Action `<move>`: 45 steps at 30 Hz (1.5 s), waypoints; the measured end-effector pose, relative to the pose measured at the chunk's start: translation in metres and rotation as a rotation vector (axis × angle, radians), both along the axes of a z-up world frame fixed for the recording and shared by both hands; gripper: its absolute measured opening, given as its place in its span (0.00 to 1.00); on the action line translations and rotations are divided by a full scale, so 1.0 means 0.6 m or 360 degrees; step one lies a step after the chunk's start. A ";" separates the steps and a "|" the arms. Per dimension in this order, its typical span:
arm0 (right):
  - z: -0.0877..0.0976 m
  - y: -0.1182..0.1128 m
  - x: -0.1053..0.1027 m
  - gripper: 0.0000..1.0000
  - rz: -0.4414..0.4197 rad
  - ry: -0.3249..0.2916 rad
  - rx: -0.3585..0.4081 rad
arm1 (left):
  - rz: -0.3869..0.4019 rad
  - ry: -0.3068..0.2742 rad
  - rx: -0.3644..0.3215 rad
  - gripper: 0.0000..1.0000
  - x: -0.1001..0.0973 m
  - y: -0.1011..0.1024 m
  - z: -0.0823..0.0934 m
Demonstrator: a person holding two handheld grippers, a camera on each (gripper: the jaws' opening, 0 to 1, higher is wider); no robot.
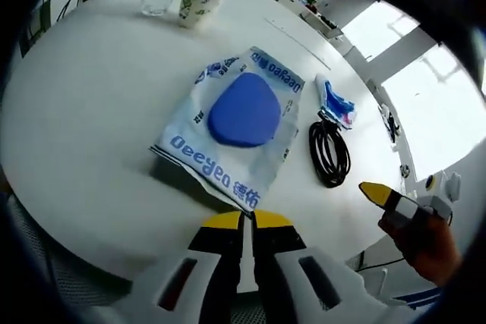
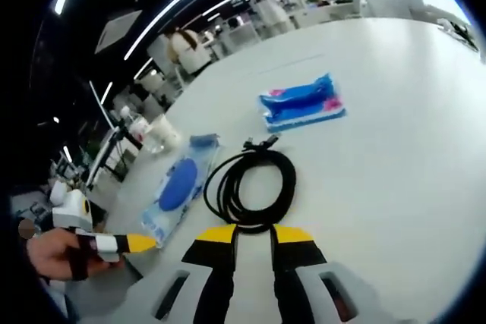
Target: Arrange the tabletop items into an orderly group along one side of the table until the central work area is clear of visible clutter.
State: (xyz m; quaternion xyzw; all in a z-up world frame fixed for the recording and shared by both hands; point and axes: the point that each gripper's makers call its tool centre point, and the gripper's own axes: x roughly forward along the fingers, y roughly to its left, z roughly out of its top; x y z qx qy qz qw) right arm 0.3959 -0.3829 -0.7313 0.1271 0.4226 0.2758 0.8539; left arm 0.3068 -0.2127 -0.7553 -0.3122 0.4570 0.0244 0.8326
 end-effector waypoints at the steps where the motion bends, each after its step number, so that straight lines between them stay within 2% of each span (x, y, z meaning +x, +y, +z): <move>1: 0.000 0.002 -0.003 0.14 0.0001 -0.0003 0.0001 | -0.0004 -0.0001 0.0002 0.00 -0.001 0.002 0.001; 10: 0.002 0.029 -0.003 0.15 0.0006 0.0002 0.0033 | -0.0007 0.0001 0.0034 0.00 -0.014 0.032 0.007; 15: 0.001 0.048 -0.003 0.15 0.0036 0.0007 0.0045 | -0.0001 0.0046 0.0049 0.00 -0.029 0.049 0.004; 17: 0.000 0.053 -0.003 0.15 0.0046 0.0007 0.0044 | 0.0049 0.0087 0.0028 0.00 -0.038 0.060 0.003; 24: -0.002 0.071 -0.008 0.15 0.0100 0.0023 0.0042 | 0.0084 0.0102 0.0087 0.00 -0.051 0.094 0.004; 29: -0.003 0.083 -0.012 0.16 0.0146 0.0035 0.0039 | 0.0141 0.0110 0.0064 0.00 -0.057 0.109 0.000; 33: -0.001 0.087 -0.014 0.17 0.0177 0.0038 0.0034 | 0.0245 0.0095 0.0047 0.00 -0.056 0.141 -0.001; 39: -0.003 0.096 -0.020 0.18 0.0212 0.0051 0.0031 | 0.0336 0.0062 0.0070 0.00 -0.051 0.188 0.004; 42: -0.003 0.108 -0.026 0.18 0.0256 0.0058 0.0037 | 0.0404 -0.0030 0.0000 0.00 -0.034 0.204 0.011; 45: -0.003 0.121 -0.031 0.20 0.0303 0.0065 0.0040 | 0.0409 -0.0037 -0.0011 0.00 -0.035 0.213 0.009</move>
